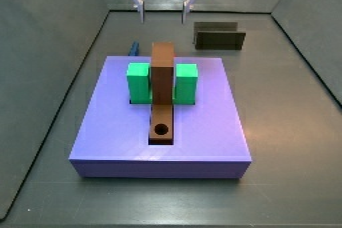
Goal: Pick up the blue object. Move up. Place the blue object on the fixture. Regrasp the blue object. Move to above the board. Insert the blue object.
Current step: Pick up the blue object.
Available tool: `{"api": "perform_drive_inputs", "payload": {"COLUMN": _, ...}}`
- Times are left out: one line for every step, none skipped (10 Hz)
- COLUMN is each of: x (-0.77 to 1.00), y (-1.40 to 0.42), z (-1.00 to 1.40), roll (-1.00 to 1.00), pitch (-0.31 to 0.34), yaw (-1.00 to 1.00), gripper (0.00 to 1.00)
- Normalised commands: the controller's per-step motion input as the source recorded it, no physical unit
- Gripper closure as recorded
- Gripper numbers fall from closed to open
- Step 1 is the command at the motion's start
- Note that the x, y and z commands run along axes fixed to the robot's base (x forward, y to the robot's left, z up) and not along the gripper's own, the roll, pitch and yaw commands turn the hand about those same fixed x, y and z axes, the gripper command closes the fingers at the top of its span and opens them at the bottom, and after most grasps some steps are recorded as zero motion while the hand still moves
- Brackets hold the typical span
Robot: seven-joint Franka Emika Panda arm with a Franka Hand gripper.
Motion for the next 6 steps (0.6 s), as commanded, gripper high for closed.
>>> {"api": "perform_drive_inputs", "payload": {"x": -0.25, "y": -0.13, "z": -0.21, "roll": 0.08, "pitch": -0.073, "yaw": 0.0, "gripper": 0.0}}
{"api": "perform_drive_inputs", "payload": {"x": -0.39, "y": -0.16, "z": -0.18, "roll": 0.02, "pitch": -0.109, "yaw": 0.0, "gripper": 0.0}}
{"api": "perform_drive_inputs", "payload": {"x": -0.37, "y": -0.14, "z": -0.24, "roll": 0.07, "pitch": -0.109, "yaw": 0.0, "gripper": 0.0}}
{"api": "perform_drive_inputs", "payload": {"x": -0.46, "y": -0.09, "z": -0.36, "roll": 0.06, "pitch": -0.096, "yaw": 0.0, "gripper": 0.0}}
{"api": "perform_drive_inputs", "payload": {"x": -0.53, "y": -0.02, "z": -0.39, "roll": 0.0, "pitch": -0.059, "yaw": 0.09, "gripper": 0.0}}
{"api": "perform_drive_inputs", "payload": {"x": -0.43, "y": 0.0, "z": -0.38, "roll": 0.0, "pitch": -0.031, "yaw": 0.13, "gripper": 0.0}}
